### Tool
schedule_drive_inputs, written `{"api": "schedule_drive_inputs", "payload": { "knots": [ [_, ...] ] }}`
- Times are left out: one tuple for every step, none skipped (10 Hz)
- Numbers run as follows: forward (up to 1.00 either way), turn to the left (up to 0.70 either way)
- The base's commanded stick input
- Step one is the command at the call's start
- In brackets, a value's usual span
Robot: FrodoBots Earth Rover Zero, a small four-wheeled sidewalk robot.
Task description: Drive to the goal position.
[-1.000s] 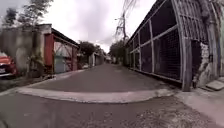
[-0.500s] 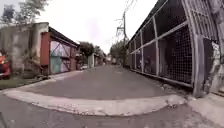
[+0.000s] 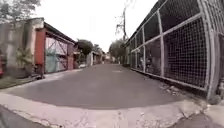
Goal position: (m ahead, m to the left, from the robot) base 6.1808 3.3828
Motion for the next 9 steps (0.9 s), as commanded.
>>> {"api": "schedule_drive_inputs", "payload": {
  "knots": [
    [0.7,0.0],
    [0.7,0.0],
    [0.7,0.0],
    [0.7,0.0],
    [0.7,0.0],
    [0.7,0.0],
    [0.7,0.0],
    [0.7,0.0],
    [0.7,0.0]
  ]
}}
